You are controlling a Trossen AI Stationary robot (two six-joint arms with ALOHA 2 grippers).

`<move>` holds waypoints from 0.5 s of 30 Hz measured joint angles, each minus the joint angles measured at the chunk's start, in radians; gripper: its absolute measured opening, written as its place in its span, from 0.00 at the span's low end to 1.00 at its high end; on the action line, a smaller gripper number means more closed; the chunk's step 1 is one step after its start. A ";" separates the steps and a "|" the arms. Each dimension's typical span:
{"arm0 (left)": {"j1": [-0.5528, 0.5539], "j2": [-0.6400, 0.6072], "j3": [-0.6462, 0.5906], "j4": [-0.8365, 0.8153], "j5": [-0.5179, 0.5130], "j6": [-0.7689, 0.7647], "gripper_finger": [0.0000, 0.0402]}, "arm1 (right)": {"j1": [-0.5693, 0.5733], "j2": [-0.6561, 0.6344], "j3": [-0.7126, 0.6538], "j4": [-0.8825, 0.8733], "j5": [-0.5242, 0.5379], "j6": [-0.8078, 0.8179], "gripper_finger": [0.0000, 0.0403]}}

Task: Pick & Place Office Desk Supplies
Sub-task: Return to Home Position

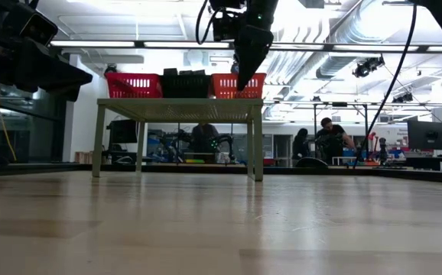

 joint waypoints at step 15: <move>0.000 0.000 0.000 0.000 0.000 0.000 0.14 | 0.008 -0.044 -0.001 0.033 -0.010 0.000 0.22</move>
